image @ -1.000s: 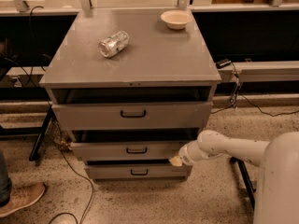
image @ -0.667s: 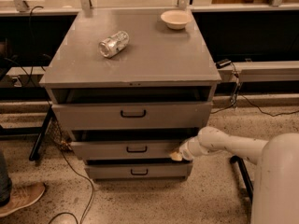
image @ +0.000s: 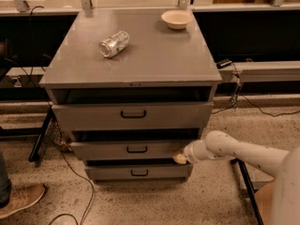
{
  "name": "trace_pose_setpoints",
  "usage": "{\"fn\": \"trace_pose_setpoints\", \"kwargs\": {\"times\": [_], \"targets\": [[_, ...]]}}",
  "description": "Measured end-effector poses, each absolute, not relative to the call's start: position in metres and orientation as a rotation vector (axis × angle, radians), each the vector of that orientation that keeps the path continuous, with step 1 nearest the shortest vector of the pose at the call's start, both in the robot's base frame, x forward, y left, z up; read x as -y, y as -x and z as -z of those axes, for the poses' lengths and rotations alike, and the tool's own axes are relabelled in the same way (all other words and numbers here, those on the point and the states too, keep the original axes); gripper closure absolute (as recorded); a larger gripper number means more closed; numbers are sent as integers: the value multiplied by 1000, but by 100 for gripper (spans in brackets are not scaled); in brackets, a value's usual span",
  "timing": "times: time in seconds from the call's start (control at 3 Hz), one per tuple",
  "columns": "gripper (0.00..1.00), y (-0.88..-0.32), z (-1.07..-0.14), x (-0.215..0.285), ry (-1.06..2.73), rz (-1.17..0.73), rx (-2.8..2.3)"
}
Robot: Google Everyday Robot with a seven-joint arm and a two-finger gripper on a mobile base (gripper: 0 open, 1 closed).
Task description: Close middle drawer
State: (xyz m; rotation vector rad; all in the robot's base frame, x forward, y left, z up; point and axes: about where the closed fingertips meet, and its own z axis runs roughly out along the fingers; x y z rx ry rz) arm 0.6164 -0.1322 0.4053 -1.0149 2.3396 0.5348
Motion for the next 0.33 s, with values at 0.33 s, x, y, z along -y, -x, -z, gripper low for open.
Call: {"fn": "trace_pose_setpoints", "kwargs": {"times": [0.33], "targets": [[100, -560, -417, 133, 1015, -616, -2340]]}}
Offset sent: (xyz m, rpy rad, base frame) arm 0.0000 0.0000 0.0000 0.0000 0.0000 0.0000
